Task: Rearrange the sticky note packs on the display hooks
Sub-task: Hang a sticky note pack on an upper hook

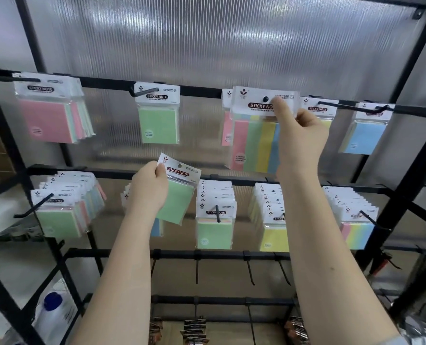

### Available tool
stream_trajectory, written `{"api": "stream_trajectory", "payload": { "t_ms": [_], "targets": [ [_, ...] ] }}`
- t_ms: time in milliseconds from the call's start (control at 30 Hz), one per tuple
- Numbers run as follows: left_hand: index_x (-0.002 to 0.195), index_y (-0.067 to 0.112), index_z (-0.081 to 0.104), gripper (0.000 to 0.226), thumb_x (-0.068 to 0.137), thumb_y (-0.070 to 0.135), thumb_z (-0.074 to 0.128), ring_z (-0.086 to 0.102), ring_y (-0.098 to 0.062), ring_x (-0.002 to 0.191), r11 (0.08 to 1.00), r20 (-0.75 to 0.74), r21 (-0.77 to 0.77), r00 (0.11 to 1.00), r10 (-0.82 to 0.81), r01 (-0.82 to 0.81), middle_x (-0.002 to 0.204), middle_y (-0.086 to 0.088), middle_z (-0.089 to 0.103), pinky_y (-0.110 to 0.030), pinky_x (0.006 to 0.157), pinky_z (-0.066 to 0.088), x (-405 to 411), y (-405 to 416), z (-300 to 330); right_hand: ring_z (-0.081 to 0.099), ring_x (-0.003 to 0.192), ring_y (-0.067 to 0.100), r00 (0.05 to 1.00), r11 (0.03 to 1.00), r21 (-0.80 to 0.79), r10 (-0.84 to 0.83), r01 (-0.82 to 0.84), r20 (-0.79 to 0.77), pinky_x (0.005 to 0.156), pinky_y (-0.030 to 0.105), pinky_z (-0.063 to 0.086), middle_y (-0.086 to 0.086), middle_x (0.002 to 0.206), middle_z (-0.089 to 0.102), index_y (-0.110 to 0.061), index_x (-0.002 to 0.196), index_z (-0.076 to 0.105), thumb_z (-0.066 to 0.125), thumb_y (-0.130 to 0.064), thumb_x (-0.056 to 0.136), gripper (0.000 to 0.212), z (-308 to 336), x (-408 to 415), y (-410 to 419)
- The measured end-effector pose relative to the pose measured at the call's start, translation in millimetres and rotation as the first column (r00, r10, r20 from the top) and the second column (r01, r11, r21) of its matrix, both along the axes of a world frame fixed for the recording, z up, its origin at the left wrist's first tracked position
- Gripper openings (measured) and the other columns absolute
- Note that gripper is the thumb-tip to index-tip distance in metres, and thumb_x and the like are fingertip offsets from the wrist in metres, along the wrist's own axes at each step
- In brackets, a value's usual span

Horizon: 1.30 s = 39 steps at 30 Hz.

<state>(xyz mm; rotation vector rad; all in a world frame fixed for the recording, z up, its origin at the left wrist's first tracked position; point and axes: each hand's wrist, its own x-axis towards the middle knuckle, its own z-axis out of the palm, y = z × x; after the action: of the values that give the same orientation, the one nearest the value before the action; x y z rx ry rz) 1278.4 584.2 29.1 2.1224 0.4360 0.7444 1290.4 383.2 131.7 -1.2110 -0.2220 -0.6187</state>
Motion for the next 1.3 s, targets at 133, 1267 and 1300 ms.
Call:
{"api": "stream_trajectory", "payload": {
  "t_ms": [133,1267,1300],
  "targets": [
    [0.076,0.006,0.039,0.034,0.101,0.026,0.031,0.035,-0.018,0.058,1.000,0.009,-0.012,1.000,-0.001,0.001,0.070,-0.008,0.043,-0.031,0.052,0.027,5,1,1,0.019,0.040,0.005,1.000,0.999,-0.043,-0.008,0.008,-0.008,0.039,0.013,0.018,-0.015,0.040,0.022,-0.027,0.036,0.032,0.070,-0.016,0.080,0.059,0,5,1],
    [0.077,0.003,0.043,0.035,0.102,0.024,0.031,0.036,-0.013,0.057,1.000,0.046,-0.019,0.999,-0.007,0.008,0.070,-0.004,0.045,-0.027,0.048,0.026,11,1,11,0.054,0.091,0.009,0.935,0.937,-0.192,-0.321,0.291,-0.151,0.076,0.014,0.036,-0.002,0.106,0.059,-0.013,0.112,0.056,0.063,-0.015,0.089,0.025,-11,128,40],
    [0.073,0.005,0.040,0.036,0.102,0.023,0.031,0.035,-0.013,0.056,1.000,0.046,-0.012,0.999,-0.003,0.003,0.068,-0.002,0.044,-0.026,0.047,0.024,9,0,12,0.054,0.090,0.010,0.935,0.939,-0.178,-0.321,0.293,-0.152,0.075,0.013,0.036,-0.003,0.103,0.059,-0.012,0.111,0.057,0.061,-0.013,0.090,0.022,-14,125,39]
  ]
}}
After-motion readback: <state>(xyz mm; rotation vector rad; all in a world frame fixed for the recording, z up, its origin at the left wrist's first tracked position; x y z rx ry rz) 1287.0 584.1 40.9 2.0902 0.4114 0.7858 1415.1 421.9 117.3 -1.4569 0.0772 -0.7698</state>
